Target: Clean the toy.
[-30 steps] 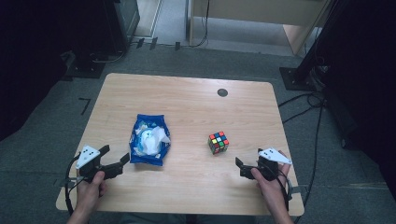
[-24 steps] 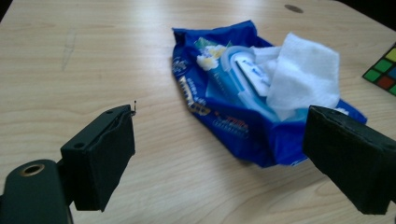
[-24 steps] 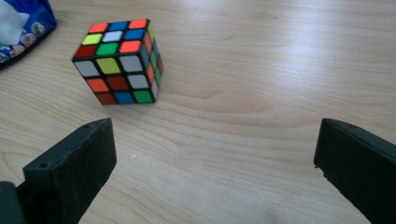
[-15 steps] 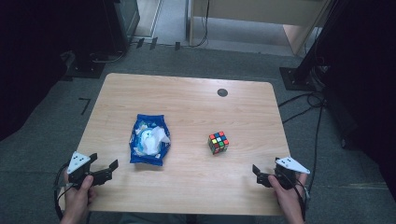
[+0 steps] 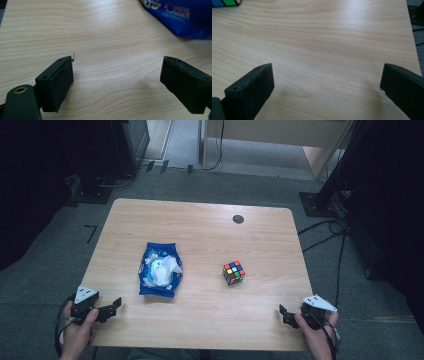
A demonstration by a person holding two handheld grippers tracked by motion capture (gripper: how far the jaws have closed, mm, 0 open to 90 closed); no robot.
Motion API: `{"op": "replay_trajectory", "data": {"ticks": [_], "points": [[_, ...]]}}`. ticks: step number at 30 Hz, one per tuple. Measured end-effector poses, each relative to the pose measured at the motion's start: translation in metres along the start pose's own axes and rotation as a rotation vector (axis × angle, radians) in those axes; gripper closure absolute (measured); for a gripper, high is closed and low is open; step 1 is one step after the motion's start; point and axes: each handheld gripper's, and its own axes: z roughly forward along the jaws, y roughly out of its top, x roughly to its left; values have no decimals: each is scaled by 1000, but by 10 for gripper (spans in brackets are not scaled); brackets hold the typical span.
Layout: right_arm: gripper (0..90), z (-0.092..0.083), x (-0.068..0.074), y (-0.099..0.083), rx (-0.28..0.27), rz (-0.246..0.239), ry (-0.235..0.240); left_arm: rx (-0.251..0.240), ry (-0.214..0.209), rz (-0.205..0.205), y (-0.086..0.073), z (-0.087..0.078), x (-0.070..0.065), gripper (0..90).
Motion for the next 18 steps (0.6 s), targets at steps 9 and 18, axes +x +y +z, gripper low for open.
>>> {"op": "replay_trajectory", "data": {"ticks": [9,18], "points": [[0,2,-1,-2,61,-18,-13,9,49,80,-2,4,-12,118],[0,2,-1,-2,60,-18,-12,4,35,68,0,5,-10,119]]}}
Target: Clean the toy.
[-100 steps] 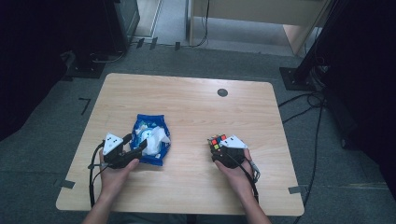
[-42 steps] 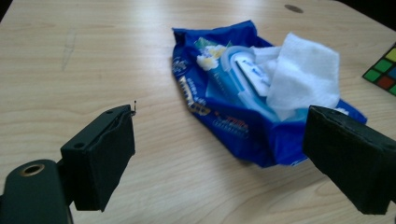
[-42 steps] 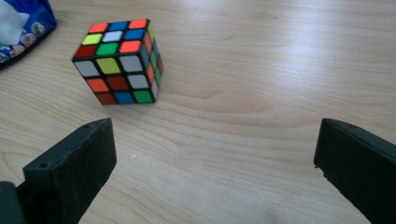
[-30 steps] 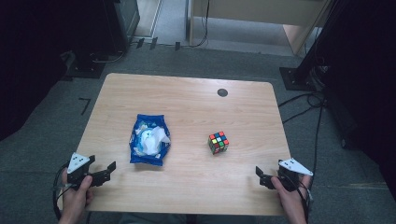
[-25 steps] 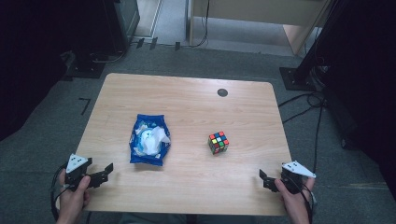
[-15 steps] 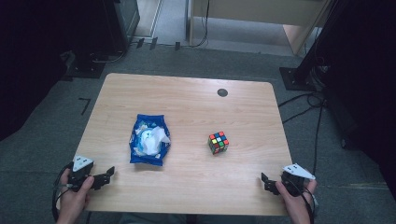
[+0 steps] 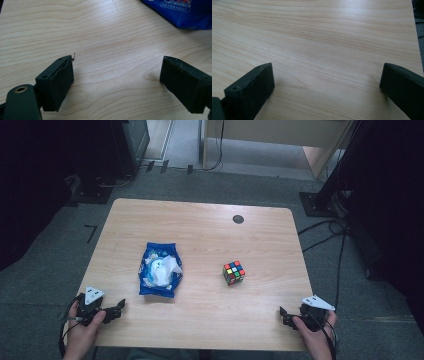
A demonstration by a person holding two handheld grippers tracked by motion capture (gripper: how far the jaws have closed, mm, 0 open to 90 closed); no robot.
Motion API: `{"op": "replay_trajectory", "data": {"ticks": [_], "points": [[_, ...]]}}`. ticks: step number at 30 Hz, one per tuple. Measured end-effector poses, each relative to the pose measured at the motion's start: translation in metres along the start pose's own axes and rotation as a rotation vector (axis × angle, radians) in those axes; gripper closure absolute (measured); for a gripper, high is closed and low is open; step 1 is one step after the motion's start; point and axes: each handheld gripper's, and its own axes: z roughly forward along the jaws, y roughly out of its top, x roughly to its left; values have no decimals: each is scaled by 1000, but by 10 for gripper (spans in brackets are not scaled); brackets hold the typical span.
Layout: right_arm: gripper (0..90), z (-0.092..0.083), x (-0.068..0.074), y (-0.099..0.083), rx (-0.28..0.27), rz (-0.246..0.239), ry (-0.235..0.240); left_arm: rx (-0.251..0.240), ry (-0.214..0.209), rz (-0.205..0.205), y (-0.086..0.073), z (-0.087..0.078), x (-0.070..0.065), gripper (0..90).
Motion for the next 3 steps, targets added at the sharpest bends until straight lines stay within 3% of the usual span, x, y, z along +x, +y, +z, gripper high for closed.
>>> {"op": "replay_trajectory", "data": {"ticks": [3], "points": [[0,0,0,0,0,0,0,-1,-1,-3,0,0,0,119]]}}
